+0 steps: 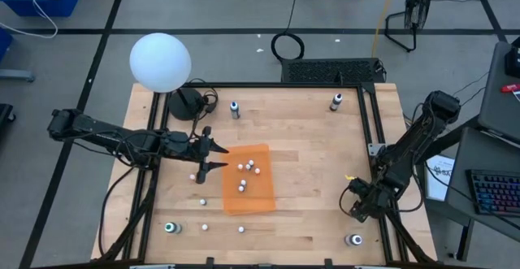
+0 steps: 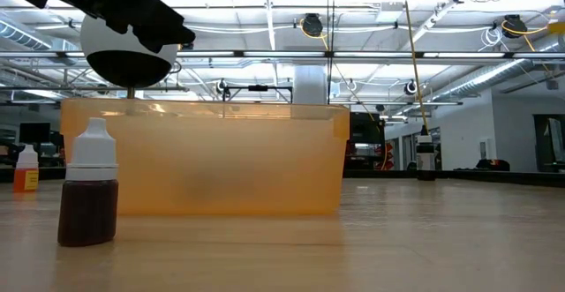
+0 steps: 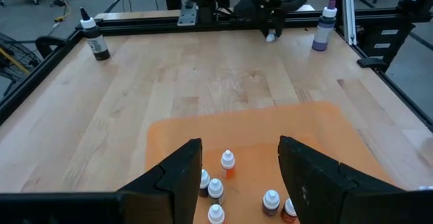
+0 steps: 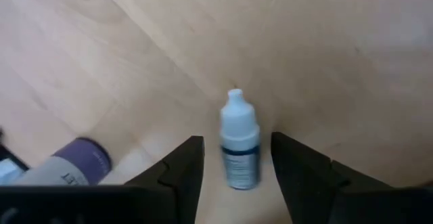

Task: Pick & Place food coloring
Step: Put the small dark blue food coloring bottle into the orange bin

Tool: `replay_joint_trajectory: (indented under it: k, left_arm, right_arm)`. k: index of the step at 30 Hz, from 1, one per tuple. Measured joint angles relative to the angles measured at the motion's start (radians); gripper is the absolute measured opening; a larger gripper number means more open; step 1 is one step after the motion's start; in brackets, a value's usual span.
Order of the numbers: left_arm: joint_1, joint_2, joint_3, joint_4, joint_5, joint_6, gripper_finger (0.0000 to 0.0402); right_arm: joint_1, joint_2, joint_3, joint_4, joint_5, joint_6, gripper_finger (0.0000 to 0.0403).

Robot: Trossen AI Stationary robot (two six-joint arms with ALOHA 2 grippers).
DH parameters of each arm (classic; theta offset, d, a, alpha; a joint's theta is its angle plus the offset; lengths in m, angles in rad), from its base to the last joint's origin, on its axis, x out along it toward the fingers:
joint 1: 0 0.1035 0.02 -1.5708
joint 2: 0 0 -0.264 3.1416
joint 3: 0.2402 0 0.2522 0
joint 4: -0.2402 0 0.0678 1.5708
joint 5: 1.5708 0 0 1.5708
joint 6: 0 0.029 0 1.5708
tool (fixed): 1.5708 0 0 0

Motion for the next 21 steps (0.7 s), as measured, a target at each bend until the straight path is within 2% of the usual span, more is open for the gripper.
replay_joint_trajectory:
  k: [14,21]
  left_arm:
    - [0.000,0.000,0.000,0.001,-0.001,0.000,0.0198]
    - [0.000,0.000,0.000,0.001,-0.002,0.000,0.0198]
  right_arm:
    - [0.007,0.000,-0.039,0.001,-0.009,0.050,0.0135]
    - [0.007,0.001,-0.040,-0.032,-0.027,0.066,0.0087]
